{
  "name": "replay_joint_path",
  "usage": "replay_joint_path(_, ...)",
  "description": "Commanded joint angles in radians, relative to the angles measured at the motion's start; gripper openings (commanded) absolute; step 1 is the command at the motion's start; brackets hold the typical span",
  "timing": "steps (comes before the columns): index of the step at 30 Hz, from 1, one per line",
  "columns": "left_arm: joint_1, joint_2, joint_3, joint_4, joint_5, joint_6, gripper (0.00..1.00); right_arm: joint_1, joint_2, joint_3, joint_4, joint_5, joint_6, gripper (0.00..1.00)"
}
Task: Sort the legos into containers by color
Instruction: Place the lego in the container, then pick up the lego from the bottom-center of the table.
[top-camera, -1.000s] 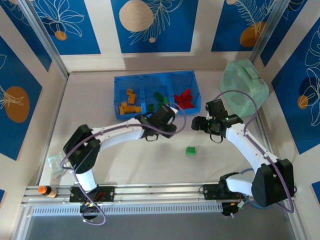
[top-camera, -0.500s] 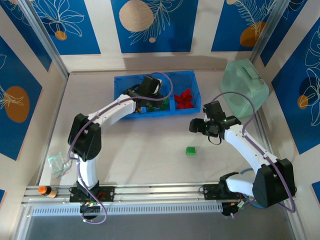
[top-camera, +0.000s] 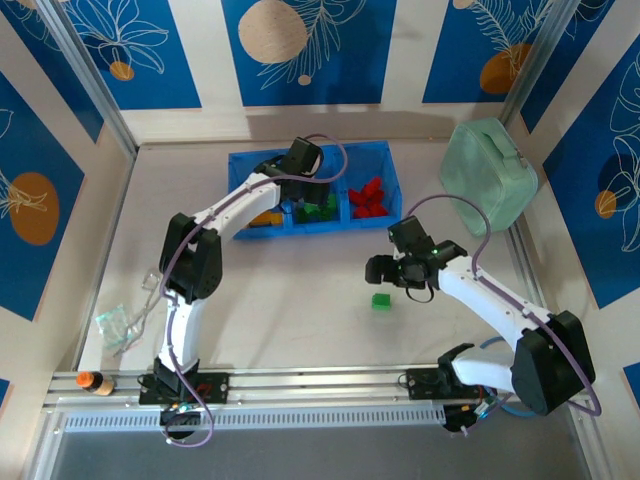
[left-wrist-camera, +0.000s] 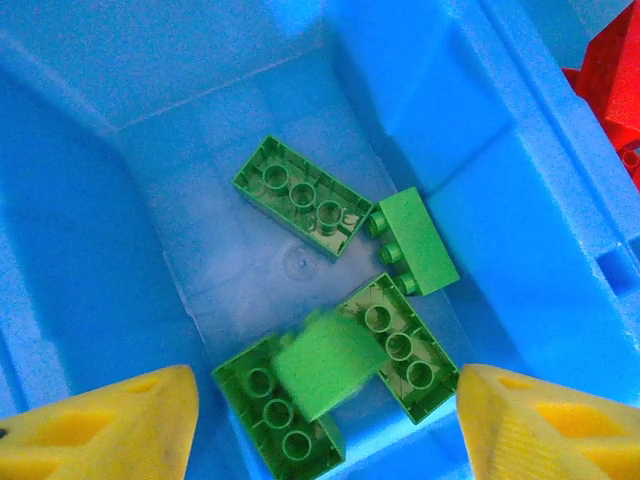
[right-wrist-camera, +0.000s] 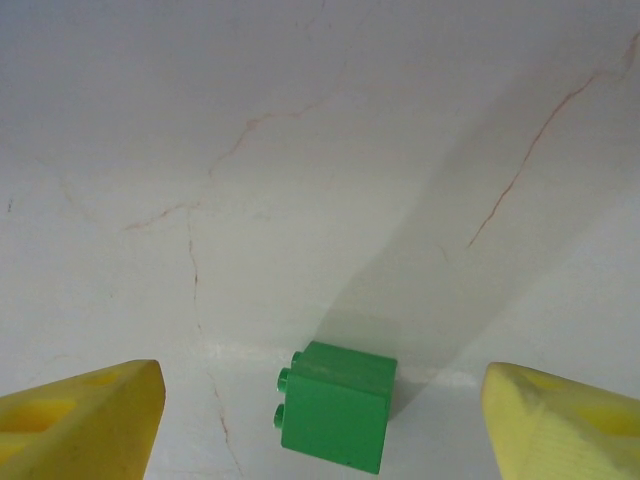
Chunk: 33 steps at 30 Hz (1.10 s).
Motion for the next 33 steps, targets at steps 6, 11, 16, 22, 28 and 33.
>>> replay_joint_path(6, -0.004, -0.207, -0.124, 0.048, 0.07, -0.012, 0.72, 0.045, -0.001, -0.031, -0.04, 0.013, 0.052, 0.83)
replay_joint_path(11, -0.007, -0.349, -0.258, 0.108, 0.076, -0.023, 0.73, 0.07, 0.005, -0.063, -0.058, 0.009, 0.088, 0.82)
replay_joint_path(16, -0.014, -0.485, -0.426, 0.18, 0.075, -0.056, 0.73, 0.091, 0.037, -0.094, -0.033, 0.001, 0.113, 0.81)
replay_joint_path(22, -0.02, -0.629, -0.612, 0.221, 0.05, -0.081, 0.73, 0.109, 0.112, -0.087, 0.019, -0.026, 0.121, 0.8)
replay_joint_path(28, -0.021, -0.735, -0.748, 0.221, 0.007, -0.085, 0.74, 0.138, 0.211, -0.042, 0.022, -0.012, 0.121, 0.75)
replay_joint_path(33, -0.019, -0.805, -0.847, 0.226, -0.009, -0.108, 0.74, 0.175, 0.255, -0.002, -0.009, 0.036, 0.142, 0.5)
